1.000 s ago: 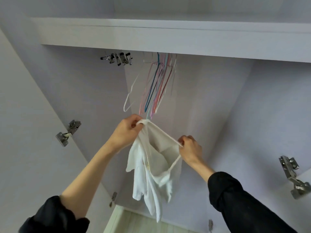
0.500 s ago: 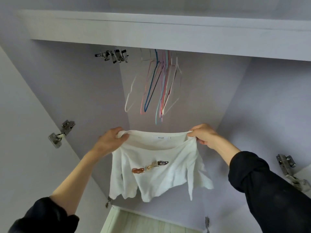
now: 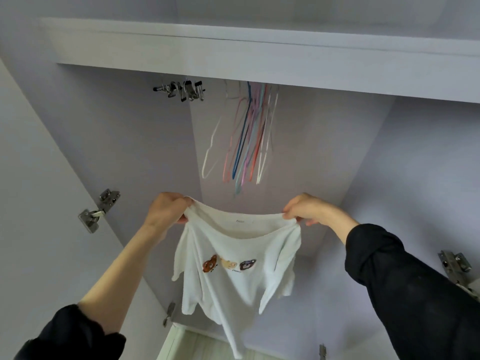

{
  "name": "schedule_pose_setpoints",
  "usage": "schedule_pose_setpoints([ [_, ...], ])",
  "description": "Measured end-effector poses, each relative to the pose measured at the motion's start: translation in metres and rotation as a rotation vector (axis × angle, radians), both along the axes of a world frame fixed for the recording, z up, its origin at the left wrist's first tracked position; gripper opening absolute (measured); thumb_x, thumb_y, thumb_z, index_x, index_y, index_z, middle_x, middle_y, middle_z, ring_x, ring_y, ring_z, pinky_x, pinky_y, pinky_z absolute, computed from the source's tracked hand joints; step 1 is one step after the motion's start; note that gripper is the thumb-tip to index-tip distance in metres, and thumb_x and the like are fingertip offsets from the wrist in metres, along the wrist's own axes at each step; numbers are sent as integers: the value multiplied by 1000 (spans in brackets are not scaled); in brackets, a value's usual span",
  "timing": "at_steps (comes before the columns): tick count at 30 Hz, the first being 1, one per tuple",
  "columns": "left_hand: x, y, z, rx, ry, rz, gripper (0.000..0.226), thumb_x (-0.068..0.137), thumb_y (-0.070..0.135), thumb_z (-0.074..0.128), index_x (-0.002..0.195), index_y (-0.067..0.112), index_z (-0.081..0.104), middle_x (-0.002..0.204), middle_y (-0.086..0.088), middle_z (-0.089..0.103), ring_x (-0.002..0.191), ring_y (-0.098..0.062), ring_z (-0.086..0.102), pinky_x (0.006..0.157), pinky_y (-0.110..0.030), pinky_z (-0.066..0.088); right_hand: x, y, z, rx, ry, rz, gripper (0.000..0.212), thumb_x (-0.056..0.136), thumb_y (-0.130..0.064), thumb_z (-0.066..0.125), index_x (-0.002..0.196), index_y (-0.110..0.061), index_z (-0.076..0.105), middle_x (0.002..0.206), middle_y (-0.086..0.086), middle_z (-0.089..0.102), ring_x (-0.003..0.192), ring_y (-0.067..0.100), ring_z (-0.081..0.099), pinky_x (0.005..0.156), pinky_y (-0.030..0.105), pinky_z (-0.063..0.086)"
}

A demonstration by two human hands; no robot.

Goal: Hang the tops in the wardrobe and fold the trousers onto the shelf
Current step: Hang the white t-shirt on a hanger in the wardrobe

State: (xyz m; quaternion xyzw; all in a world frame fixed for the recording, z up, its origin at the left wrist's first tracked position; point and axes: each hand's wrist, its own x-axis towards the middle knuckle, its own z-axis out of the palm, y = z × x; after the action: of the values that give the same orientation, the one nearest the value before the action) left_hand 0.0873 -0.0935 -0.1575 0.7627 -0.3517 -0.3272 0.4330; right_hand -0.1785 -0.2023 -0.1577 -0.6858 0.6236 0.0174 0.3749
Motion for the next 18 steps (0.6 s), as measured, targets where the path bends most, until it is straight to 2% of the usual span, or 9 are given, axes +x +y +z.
schedule_pose_setpoints([
  [2,-5,1,8,-27,125,-47,18,87,-1,50,80,1,67,80,-13,69,74,-19,68,62,-21,57,14,-7,8,59,-344,-122,30,92,-18,59,121,-10,57,108,4,60,97,18,55,78,29,44],
  [5,-10,0,10,-56,201,-115,14,85,-6,53,84,0,66,78,-13,68,67,-15,69,59,-18,56,40,-24,24,29,-816,-415,39,98,-32,47,129,-7,49,115,10,59,97,21,55,71,30,47],
  [6,-11,0,10,-56,198,-137,15,84,-8,54,82,0,66,75,-13,68,63,-13,68,58,-18,56,48,-28,30,-3,-867,-480,41,99,-38,44,128,-9,48,116,9,58,97,21,55,73,31,48],
  [9,-10,0,7,-47,191,-161,21,84,-11,51,77,3,65,69,-11,67,58,-12,67,56,-18,54,62,-41,39,-84,-808,-521,46,98,-48,39,124,-12,50,119,5,56,100,20,52,86,34,44],
  [11,-8,0,8,-45,193,-157,22,84,-11,51,78,4,65,71,-12,67,61,-15,67,57,-18,55,67,-48,44,-4,-870,-512,45,97,-48,40,125,-14,47,116,4,56,101,20,52,87,35,43],
  [13,-2,-1,11,-46,185,-149,20,85,-10,50,79,3,65,74,-14,67,65,-17,67,58,-18,56,75,-50,48,73,-954,-506,30,98,-40,46,113,-14,48,104,4,59,95,20,56,89,36,45],
  [15,2,-1,15,-60,181,-135,20,86,-10,50,79,3,64,75,-15,66,66,-18,66,57,-18,55,83,-52,50,53,-1015,-538,10,97,-20,50,96,-11,53,90,6,59,77,18,59,79,32,49],
  [17,6,-3,18,-80,171,-116,20,86,-9,50,79,3,65,76,-15,66,66,-19,65,57,-18,56,88,-53,47,-18,-976,-584,16,95,-6,49,81,-12,54,82,7,58,65,15,56,61,26,48],
  [18,8,-3,19,-85,164,-106,20,86,-9,50,79,3,65,76,-15,66,67,-19,66,58,-18,56,88,-55,46,-57,-941,-596,17,94,-4,49,80,-13,56,80,6,57,63,15,54,55,24,46],
])
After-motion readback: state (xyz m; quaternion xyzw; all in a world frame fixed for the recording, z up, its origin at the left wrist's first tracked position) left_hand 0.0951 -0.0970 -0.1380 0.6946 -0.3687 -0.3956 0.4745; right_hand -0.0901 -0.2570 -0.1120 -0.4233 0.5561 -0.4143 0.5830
